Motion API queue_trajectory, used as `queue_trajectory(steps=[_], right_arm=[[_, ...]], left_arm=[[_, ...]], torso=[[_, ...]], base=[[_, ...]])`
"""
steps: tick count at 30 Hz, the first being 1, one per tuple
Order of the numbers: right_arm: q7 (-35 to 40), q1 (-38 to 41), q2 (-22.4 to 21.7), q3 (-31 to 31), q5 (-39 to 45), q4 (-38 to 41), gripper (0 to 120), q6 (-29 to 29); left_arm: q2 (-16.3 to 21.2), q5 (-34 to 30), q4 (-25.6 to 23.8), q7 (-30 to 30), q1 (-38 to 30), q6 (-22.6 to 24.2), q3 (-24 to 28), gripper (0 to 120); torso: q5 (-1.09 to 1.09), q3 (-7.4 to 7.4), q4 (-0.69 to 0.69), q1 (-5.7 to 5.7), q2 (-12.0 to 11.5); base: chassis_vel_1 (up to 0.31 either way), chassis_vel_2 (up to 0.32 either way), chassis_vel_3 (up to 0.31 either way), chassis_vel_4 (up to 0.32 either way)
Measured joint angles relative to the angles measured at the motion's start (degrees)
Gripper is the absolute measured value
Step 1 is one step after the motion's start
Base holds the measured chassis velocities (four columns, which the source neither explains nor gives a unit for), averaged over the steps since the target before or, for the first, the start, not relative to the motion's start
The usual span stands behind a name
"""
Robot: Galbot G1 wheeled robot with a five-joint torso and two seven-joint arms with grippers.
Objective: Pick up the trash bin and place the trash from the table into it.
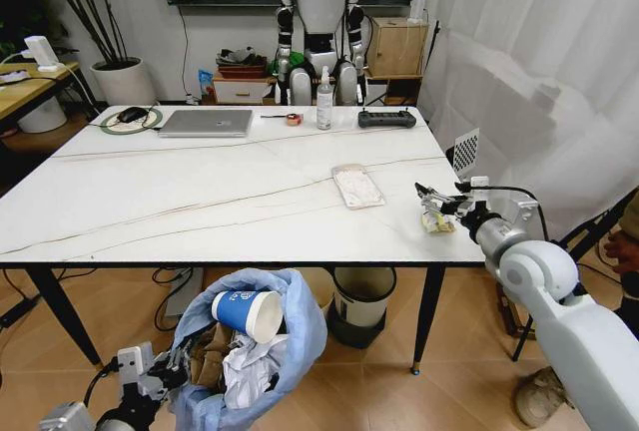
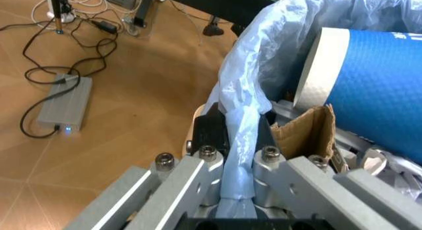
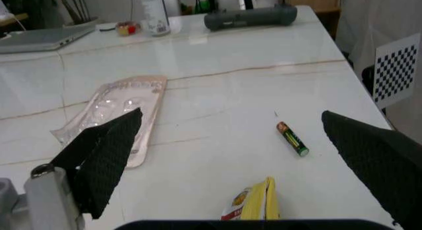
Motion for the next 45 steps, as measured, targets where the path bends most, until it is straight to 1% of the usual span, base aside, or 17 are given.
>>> queue_trajectory(steps=[3,6,8,12,18,30,31,33,35,38,39,40,41,42,44,45], right_arm=[[-0.17,1.25,-0.37,-0.67,0.78,-1.00,100,-1.42],[-1.00,4.39,-1.00,-2.44,1.57,-3.49,100,-3.01],[-1.27,5.19,-1.13,-3.01,1.66,-4.24,100,-3.15],[-2.90,7.95,-1.34,-5.01,1.70,-8.65,100,-3.26],[-4.29,8.36,-1.05,-5.18,-0.08,-13.18,100,-2.64],[-5.34,10.08,-1.19,-6.09,-1.40,-16.21,98,-1.42],[-5.45,10.14,-1.19,-6.26,-1.62,-16.46,95,-1.32],[-5.48,10.19,-1.19,-6.37,-1.75,-16.61,94,-1.26],[-5.64,10.34,-1.19,-6.71,-2.26,-17.03,91,-1.03],[-5.89,10.61,-1.04,-7.10,-3.12,-17.86,81,-0.59],[-5.90,10.63,-1.03,-7.11,-3.21,-17.94,79,-0.54],[-5.91,10.64,-1.02,-7.12,-3.31,-17.99,74,-0.48],[-5.91,10.64,-1.02,-7.12,-3.31,-17.99,74,-0.48],[-5.91,10.64,-1.04,-7.13,-3.37,-17.98,67,-0.47],[-5.91,10.63,-1.09,-7.14,-3.41,-17.89,62,-0.46],[-5.88,10.56,-1.16,-7.14,-3.41,-17.58,55,-0.51]], left_arm=[[0.02,-0.03,0.05,-0.06,-0.12,0.00,0.03,1],[0.03,-0.04,0.42,-0.14,-0.40,0.03,0.18,1],[0.03,-0.04,0.48,-0.15,-0.46,0.04,0.20,1],[0.10,-0.10,0.60,-0.22,-0.66,0.10,0.16,1],[0.49,-0.54,0.79,-0.31,-0.98,0.19,0.07,1],[0.34,-0.84,1.20,-0.49,-1.72,0.30,0.34,1],[0.34,-0.90,1.20,-0.53,-1.79,0.31,0.32,1],[0.34,-0.94,1.20,-0.55,-1.85,0.32,0.32,1],[0.32,-1.01,1.20,-0.59,-1.90,0.33,0.31,1],[0.31,-1.06,1.20,-0.64,-1.91,0.34,0.31,1],[0.31,-1.07,1.20,-0.64,-1.90,0.34,0.30,1],[0.34,-1.12,1.21,-0.65,-1.92,0.34,0.26,1],[0.34,-1.12,1.21,-0.65,-1.92,0.34,0.26,1],[0.36,-1.17,1.21,-0.67,-1.97,0.34,0.24,1],[0.36,-1.24,1.21,-0.69,-2.04,0.34,0.23,1],[0.36,-1.28,1.21,-0.72,-2.09,0.34,0.23,1]], torso=[[0.00,0.00,0.00,0.00,0.00],[0.00,0.00,-0.01,0.00,0.00],[0.00,0.00,0.00,0.00,0.00],[0.00,0.00,0.00,0.00,0.00],[0.00,0.00,-0.01,0.00,0.00],[0.00,0.00,0.00,-0.01,0.00],[0.00,-0.01,0.00,-0.01,0.00],[0.00,-0.01,0.00,-0.01,0.00],[-0.01,-0.01,0.00,-0.01,0.00],[0.00,-0.01,0.00,-0.01,0.00],[-0.01,-0.01,0.00,-0.01,0.00],[-0.01,-0.01,-0.01,-0.01,0.00],[-0.01,-0.01,-0.01,-0.01,0.00],[-0.01,-0.01,0.00,-0.01,0.00],[-0.01,-0.01,0.00,-0.01,0.00],[0.00,0.00,0.00,-0.01,0.00]], base=[[0.000,0.000,0.000,0.000],[0.000,0.000,0.000,0.000],[0.000,0.000,0.000,0.000],[0.000,0.000,0.000,0.000],[0.000,0.000,0.000,0.000],[0.000,0.000,0.000,0.000],[0.000,0.000,0.000,0.000],[0.000,0.000,0.000,0.000],[0.000,0.000,0.000,0.000],[0.000,0.000,0.000,0.000],[0.000,0.000,0.000,0.000],[0.000,0.000,0.000,0.000],[0.000,0.000,0.000,0.000],[0.000,0.000,0.000,0.000],[0.000,0.000,0.000,0.000],[0.000,0.000,0.000,0.000]])
